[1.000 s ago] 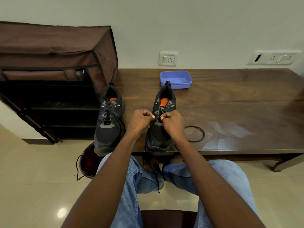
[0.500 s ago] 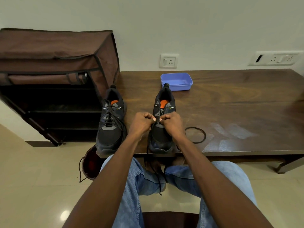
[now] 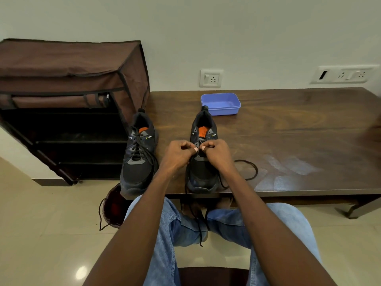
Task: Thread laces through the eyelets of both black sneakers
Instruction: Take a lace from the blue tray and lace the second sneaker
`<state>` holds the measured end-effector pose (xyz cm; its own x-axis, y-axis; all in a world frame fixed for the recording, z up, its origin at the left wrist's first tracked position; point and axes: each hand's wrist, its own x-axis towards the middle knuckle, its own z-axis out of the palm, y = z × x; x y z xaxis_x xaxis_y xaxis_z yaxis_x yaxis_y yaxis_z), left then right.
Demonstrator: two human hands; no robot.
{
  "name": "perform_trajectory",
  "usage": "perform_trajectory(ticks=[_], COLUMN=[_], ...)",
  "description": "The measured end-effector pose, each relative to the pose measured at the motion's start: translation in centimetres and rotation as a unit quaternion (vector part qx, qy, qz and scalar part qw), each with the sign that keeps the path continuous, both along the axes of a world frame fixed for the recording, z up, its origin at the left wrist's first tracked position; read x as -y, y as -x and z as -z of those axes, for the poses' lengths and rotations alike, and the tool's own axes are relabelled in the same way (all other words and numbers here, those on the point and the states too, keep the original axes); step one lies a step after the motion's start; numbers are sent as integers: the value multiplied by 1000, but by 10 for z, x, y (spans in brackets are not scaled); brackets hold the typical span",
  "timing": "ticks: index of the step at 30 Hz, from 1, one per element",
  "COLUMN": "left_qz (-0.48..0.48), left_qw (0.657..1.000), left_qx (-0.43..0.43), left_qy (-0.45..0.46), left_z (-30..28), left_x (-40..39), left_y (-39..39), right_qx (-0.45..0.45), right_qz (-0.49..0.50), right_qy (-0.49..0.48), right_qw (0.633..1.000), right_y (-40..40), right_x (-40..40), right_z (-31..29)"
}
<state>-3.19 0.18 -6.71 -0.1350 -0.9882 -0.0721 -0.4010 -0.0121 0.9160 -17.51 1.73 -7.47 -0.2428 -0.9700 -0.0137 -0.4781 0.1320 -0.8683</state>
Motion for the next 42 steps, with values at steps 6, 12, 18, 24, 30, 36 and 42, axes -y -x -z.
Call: perform_trajectory(ticks=[6, 12, 18, 24, 30, 36, 42], left_qz=[-31, -370, -279, 58, -147, -460, 52], left_qw=[998, 815, 938, 985, 972, 848, 965], left_qx=[60, -442, 25, 146, 61, -8, 200], left_qy=[13, 64, 204, 67, 172, 263, 160], left_z=[4, -23, -19, -8, -17, -28, -9], left_x=[4, 15, 1, -2, -2, 1, 1], left_y=[5, -32, -23, 4, -13, -36, -1], right_qx=[-173, -134, -154, -64, -39, -7, -29], right_qz=[-55, -91, -114, -105, -102, -104, -98], right_qy=[-22, -23, -26, -8, -13, -19, -5], right_qw=[983, 987, 981, 992, 994, 994, 995], right_y=[17, 29, 36, 40, 40, 42, 42], right_x=[18, 20, 25, 21, 19, 17, 20], right_z=[-13, -22, -28, -25, -26, -27, -20])
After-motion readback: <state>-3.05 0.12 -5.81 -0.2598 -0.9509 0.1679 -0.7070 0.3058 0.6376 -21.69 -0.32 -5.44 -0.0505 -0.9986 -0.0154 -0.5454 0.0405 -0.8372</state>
